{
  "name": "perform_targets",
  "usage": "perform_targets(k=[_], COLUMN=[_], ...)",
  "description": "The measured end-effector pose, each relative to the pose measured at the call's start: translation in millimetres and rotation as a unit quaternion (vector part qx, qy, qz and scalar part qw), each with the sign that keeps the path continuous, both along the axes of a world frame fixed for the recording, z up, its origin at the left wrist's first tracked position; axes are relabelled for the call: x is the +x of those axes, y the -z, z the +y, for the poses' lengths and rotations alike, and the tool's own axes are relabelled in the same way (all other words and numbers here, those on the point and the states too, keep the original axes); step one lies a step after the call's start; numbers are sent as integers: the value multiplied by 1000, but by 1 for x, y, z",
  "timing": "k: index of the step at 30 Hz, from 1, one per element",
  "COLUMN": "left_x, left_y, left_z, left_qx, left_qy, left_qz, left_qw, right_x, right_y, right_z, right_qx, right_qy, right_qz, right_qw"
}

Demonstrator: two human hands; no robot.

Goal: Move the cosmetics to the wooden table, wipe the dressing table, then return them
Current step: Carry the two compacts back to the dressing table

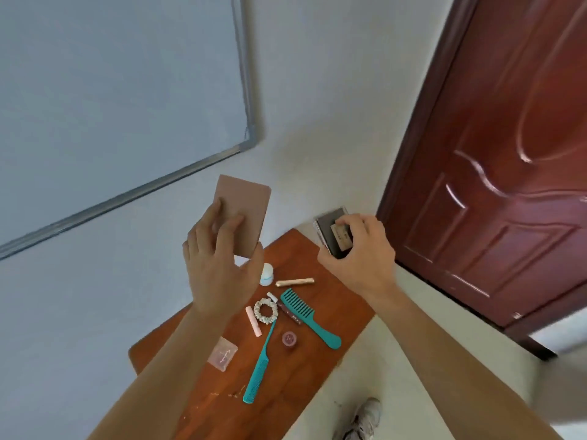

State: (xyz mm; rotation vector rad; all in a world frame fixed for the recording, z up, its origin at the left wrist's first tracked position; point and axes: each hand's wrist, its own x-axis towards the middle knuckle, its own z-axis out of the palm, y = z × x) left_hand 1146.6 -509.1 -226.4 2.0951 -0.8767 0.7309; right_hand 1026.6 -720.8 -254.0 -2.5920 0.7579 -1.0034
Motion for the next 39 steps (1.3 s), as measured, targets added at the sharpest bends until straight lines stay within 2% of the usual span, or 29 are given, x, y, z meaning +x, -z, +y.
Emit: perform_targets(k=[5,10,14,24,33,39], left_x=[-55,-152,-247,-523,-649,-711], left_y=[-10,-14,-11,-6,11,36], left_z=[-83,-161,-221,-362,-475,-599], left_qx=[-12,6,17,2,7,9], left_qy=[121,245,332,470,551,581], left_qz=[7,-4,-15,4,-30,3], left_qw=[992,969,943,883,834,814], right_x=[-120,-251,-358,-651,-770,-828], right_y=[-25,-32,-22,-19,3,29], right_z=[-42,-79,-102,-165,-262,-364], right_qx=[-18,-25,-9,15,28,34], right_qy=[140,269,333,476,534,560], right_qz=[-12,-39,-53,-41,-82,-45], right_qw=[990,962,941,878,841,827])
